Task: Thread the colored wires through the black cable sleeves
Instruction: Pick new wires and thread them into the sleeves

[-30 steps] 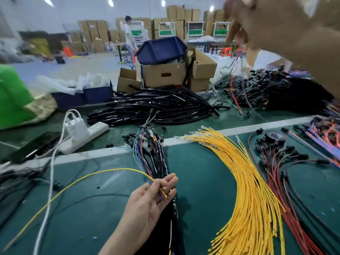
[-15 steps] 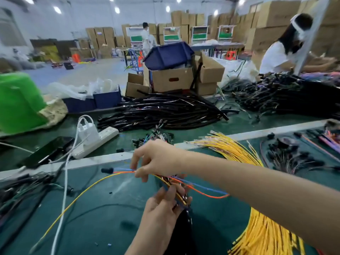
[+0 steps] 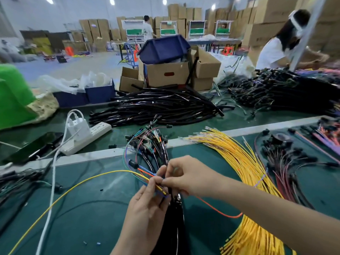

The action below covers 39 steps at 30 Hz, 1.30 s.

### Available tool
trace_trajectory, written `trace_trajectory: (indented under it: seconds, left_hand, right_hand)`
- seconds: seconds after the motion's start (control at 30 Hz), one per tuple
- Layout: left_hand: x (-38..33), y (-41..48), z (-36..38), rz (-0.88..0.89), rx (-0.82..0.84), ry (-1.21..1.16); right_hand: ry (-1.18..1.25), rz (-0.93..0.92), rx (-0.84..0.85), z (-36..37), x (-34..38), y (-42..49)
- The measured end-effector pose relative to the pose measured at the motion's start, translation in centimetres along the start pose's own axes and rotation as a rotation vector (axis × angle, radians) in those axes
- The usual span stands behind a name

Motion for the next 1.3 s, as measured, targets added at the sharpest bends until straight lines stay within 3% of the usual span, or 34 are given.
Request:
trace_trajectory:
  seconds: [0.13, 0.3, 0.53, 0.77, 0.83, 0.97, 1.17, 1.3]
  left_hand:
    - [-0.7, 0.2, -0.5, 0.009, -0.021, -0.058]
    - [-2.6, 1.0, -2.4, 0.031, -0.123, -0.179]
    - [-3.1, 1.6, -3.5, 0.02, -0.133, -0.231]
    - [-3.3, 1.7, -3.5, 0.013, -0.087, -0.21]
    - [-3.1, 1.7, -3.6, 0.002, -0.073, -0.178]
    - [-2.8, 1.7, -3.3, 0.014, -0.072, -0.083]
    - [-2.0, 1.3, -2.2, -0.014, -0.084, 0.006]
    - [-1.7, 1.0, -1.7, -0.049, -0.08, 0.034]
  right_hand:
    - [0.05, 0.015, 0.024, -1.3, -0.6, -1.8]
    - [-0.155, -0.029, 0.088, -6.6, -0.5, -4.1]
    - [-0.453, 0.022, -0.076, -17.1, -1.7, -7.1]
    - [-0.623, 0.012, -0.259, -21.7, -3.1, -9.1]
    - [-0.548, -0.079, -0.306, -21.8, -2.1, -8.8]
    - [-0.09, -0.207, -0.317, -21.2, 0.6, -7.2]
    - [0.406, -0.307, -0.347, -17.4, 6.2, -3.8]
    - [0.48, -0.496, -0.46, -14.8, 9.9, -1.9]
Point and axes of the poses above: each hand's wrist, its own y-axis towards the middle knuckle, its own z-axis out of the palm, x = y × z, the point moved 6 cm from there along y, towards the middle knuckle, and after that the axes turned 7 degrees about y, right-handed, at the moved point
